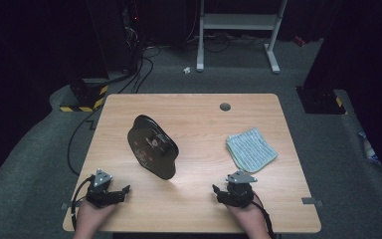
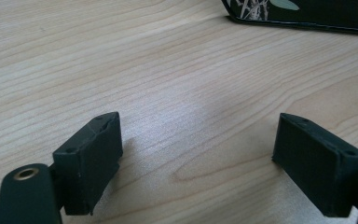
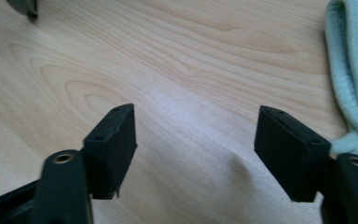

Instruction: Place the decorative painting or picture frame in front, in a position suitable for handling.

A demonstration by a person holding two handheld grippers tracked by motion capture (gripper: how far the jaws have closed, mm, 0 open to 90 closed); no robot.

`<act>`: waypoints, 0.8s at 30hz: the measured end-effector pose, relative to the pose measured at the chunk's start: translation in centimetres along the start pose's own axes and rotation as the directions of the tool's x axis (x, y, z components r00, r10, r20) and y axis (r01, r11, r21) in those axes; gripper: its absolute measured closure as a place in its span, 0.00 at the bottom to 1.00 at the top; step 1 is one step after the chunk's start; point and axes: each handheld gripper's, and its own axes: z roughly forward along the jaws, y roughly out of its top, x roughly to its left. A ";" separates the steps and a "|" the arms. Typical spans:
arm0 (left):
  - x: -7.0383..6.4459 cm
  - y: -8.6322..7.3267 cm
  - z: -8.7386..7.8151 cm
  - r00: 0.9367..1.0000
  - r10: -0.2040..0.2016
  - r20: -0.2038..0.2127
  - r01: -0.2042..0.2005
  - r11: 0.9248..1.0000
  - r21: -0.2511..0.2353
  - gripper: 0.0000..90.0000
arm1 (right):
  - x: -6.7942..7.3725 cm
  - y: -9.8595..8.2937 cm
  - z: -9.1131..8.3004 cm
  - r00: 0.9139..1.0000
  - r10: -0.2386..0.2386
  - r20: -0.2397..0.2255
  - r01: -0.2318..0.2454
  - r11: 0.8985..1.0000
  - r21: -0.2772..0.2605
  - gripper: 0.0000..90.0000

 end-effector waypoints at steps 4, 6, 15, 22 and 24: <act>0.1 0.0 -0.1 1.000 -0.004 0.003 0.004 1.000 -0.003 0.19 | 0.1 -0.1 -0.1 1.000 0.001 -0.013 -0.001 1.000 0.003 0.44; -0.1 -0.1 -0.2 1.000 0.009 0.007 -0.009 1.000 -0.010 0.20 | 0.1 -0.2 0.0 1.000 0.003 -0.011 -0.003 1.000 0.006 0.44; -1.9 0.4 -0.7 0.996 0.072 0.050 -0.069 0.995 -0.067 0.21 | -0.2 -0.5 0.3 1.000 -0.003 0.001 0.003 1.000 0.010 0.48; -4.0 1.0 -0.8 0.989 0.124 0.077 -0.116 0.989 -0.091 0.22 | -0.1 -0.5 0.3 1.000 -0.015 -0.001 0.015 1.000 0.014 0.47; -4.5 1.2 -0.8 0.988 0.127 0.092 -0.118 0.989 -0.094 0.22 | -0.1 -0.5 0.4 1.000 -0.019 0.001 0.019 1.000 0.015 0.46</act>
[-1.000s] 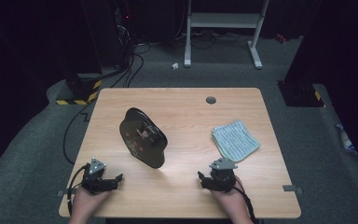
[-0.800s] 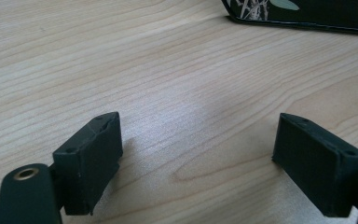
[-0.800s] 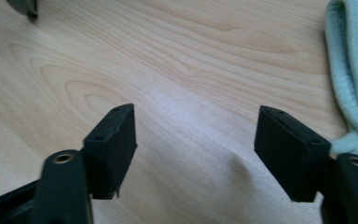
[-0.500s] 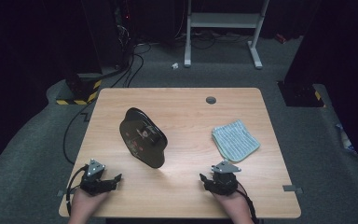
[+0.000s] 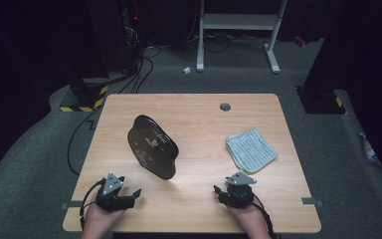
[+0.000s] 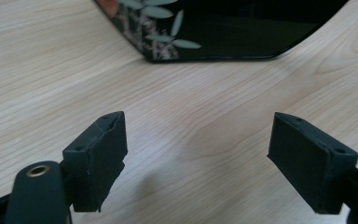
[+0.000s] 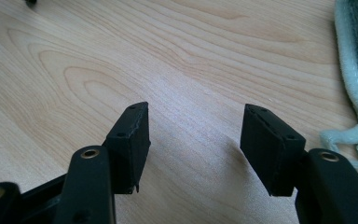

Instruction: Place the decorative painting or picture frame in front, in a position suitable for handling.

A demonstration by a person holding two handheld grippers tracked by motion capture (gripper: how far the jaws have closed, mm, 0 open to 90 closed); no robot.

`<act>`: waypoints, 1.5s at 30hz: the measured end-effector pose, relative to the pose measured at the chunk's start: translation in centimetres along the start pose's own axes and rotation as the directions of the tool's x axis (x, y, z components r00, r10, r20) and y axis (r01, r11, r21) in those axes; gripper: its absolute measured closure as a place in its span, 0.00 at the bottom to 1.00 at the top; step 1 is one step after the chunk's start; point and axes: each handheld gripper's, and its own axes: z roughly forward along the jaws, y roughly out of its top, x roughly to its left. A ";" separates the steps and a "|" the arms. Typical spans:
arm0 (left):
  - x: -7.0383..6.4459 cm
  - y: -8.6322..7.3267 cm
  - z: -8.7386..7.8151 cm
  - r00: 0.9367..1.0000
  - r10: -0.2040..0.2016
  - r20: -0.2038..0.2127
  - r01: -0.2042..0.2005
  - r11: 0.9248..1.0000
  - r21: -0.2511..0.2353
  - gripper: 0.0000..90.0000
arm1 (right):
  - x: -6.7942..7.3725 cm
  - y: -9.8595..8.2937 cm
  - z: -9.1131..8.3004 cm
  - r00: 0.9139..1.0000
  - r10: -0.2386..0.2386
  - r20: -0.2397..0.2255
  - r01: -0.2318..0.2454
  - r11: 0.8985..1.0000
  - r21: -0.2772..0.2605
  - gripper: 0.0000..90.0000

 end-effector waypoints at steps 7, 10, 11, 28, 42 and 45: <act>-1.9 1.0 0.2 0.998 0.039 0.048 -0.038 0.999 -0.024 0.31 | 0.2 0.0 0.1 1.000 -0.013 -0.004 0.013 1.000 0.002 0.49; -2.8 1.2 0.5 0.996 0.056 0.074 -0.054 0.998 -0.023 0.30 | 0.2 0.0 0.0 1.000 -0.014 0.002 0.014 1.000 0.001 0.48; -2.8 1.2 0.5 0.996 0.056 0.074 -0.054 0.998 -0.023 0.30 | 0.2 0.0 0.0 1.000 -0.014 0.002 0.014 1.000 0.001 0.48; -7.5 3.4 2.3 0.973 0.084 0.213 -0.063 0.993 -0.102 0.30 | 0.4 0.0 0.0 0.999 -0.028 0.024 0.028 1.000 -0.004 0.46; -8.9 5.3 4.1 0.971 0.094 0.218 -0.070 0.991 -0.115 0.32 | 0.4 0.0 0.1 0.999 -0.035 0.006 0.035 0.999 0.005 0.45; -8.9 5.5 4.3 0.972 0.095 0.213 -0.072 0.991 -0.117 0.33 | 0.4 0.0 0.1 1.000 -0.031 0.003 0.031 1.000 0.003 0.45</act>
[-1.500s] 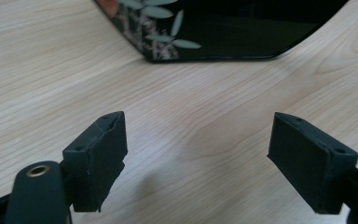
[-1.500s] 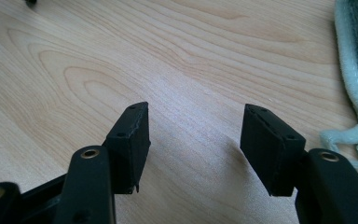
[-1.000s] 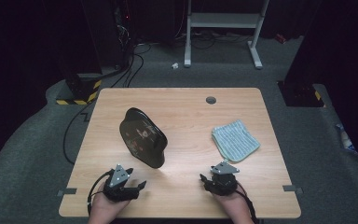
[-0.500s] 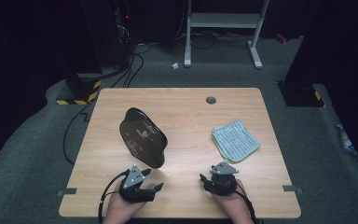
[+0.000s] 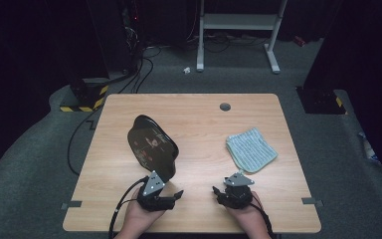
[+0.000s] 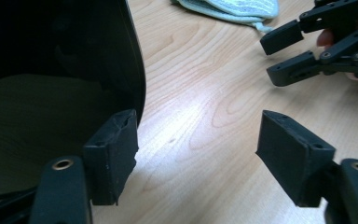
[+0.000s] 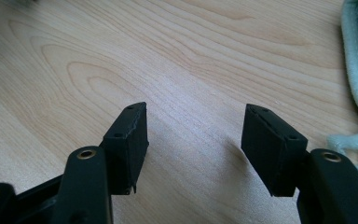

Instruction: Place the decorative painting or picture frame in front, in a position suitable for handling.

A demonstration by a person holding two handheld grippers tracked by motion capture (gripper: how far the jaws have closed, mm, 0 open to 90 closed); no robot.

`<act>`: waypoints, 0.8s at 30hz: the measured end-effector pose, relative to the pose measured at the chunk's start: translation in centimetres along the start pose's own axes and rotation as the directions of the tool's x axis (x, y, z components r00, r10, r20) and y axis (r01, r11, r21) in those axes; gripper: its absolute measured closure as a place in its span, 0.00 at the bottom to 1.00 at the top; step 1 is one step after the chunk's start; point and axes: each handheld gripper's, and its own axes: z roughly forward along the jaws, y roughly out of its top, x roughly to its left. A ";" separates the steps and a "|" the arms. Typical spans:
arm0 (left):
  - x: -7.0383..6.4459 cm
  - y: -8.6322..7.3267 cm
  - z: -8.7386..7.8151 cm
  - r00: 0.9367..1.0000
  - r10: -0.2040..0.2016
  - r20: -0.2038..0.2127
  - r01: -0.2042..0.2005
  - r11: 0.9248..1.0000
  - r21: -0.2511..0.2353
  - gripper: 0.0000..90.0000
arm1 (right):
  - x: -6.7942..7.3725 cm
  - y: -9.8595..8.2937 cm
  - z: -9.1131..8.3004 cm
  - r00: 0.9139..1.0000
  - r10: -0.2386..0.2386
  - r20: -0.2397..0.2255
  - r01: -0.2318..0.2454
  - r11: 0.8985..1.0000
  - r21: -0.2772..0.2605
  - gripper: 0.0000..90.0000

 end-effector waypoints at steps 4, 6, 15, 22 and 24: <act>0.2 0.3 0.2 1.000 -0.013 0.002 0.013 1.000 -0.011 0.34 | -0.1 0.0 0.0 1.000 0.010 -0.010 -0.010 1.000 -0.002 0.45; 0.2 0.3 0.3 1.000 -0.017 0.004 0.017 1.000 -0.012 0.34 | -0.2 0.0 0.0 1.000 0.011 -0.012 -0.011 1.000 -0.002 0.45; 0.2 0.6 1.0 1.000 -0.014 -0.004 0.014 1.000 -0.001 0.34 | -0.3 0.0 0.0 1.000 0.017 -0.021 -0.017 1.000 -0.004 0.45; 0.5 0.9 1.9 1.000 -0.016 -0.015 0.016 1.000 0.006 0.34 | -0.3 0.0 -0.1 0.999 0.021 -0.026 -0.021 1.000 -0.003 0.45; 0.6 0.9 2.1 1.000 -0.019 -0.017 0.019 1.000 0.008 0.34 | -0.3 0.0 -0.1 0.999 0.021 -0.029 -0.021 1.000 -0.004 0.45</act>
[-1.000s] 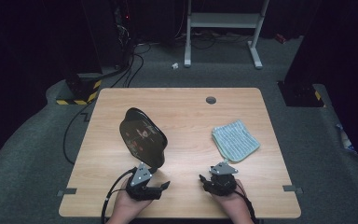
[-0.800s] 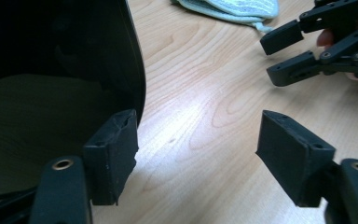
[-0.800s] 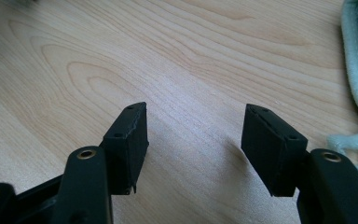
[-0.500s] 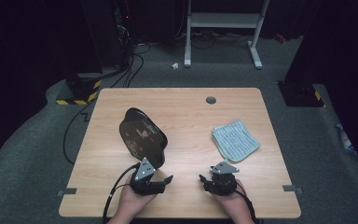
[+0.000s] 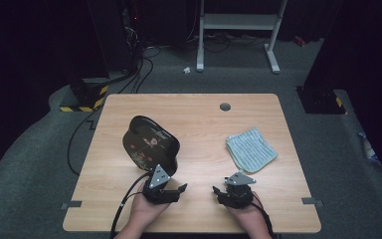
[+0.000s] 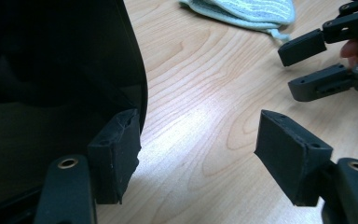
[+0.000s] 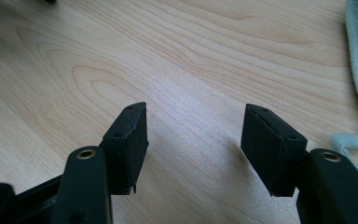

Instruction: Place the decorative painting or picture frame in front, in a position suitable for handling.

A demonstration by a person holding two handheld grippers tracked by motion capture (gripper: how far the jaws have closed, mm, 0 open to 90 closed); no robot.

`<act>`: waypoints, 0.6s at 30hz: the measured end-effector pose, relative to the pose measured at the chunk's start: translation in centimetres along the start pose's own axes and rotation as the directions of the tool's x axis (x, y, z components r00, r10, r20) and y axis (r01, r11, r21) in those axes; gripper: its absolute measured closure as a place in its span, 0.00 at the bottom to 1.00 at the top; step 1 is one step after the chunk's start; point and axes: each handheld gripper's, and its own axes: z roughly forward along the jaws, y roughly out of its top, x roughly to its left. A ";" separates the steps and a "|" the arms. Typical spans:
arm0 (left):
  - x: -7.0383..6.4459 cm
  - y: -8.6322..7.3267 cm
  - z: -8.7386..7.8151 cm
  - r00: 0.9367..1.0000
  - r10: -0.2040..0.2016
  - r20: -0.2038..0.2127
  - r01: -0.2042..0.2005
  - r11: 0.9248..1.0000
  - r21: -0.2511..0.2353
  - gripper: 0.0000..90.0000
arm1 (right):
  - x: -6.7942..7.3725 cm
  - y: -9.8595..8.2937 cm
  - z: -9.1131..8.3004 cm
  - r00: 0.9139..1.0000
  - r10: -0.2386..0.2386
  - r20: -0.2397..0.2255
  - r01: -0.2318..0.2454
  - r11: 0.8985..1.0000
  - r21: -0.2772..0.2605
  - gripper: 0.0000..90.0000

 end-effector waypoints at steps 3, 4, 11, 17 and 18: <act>0.1 0.1 0.4 1.000 -0.002 -0.004 0.002 1.000 0.000 0.34 | -0.1 0.0 -0.1 1.000 0.008 -0.007 -0.008 1.000 -0.009 0.45; 0.1 0.1 0.4 1.000 -0.002 -0.004 0.002 1.000 0.000 0.34 | -0.1 0.0 -0.1 1.000 0.008 -0.007 -0.008 1.000 -0.009 0.45; 0.5 0.5 1.0 1.000 -0.006 -0.011 0.006 1.000 0.000 0.34 | -0.5 -0.5 -1.4 1.000 0.028 -0.010 -0.029 0.999 -0.035 0.46; 1.2 0.8 1.8 1.000 -0.022 -0.023 0.022 1.000 0.012 0.34 | -1.0 -1.2 -2.3 0.999 0.050 0.010 -0.050 0.998 -0.040 0.46; 1.2 0.8 1.8 1.000 -0.022 -0.023 0.022 1.000 0.012 0.34 | -1.0 -1.3 -2.4 0.999 0.045 0.016 -0.044 0.998 -0.038 0.46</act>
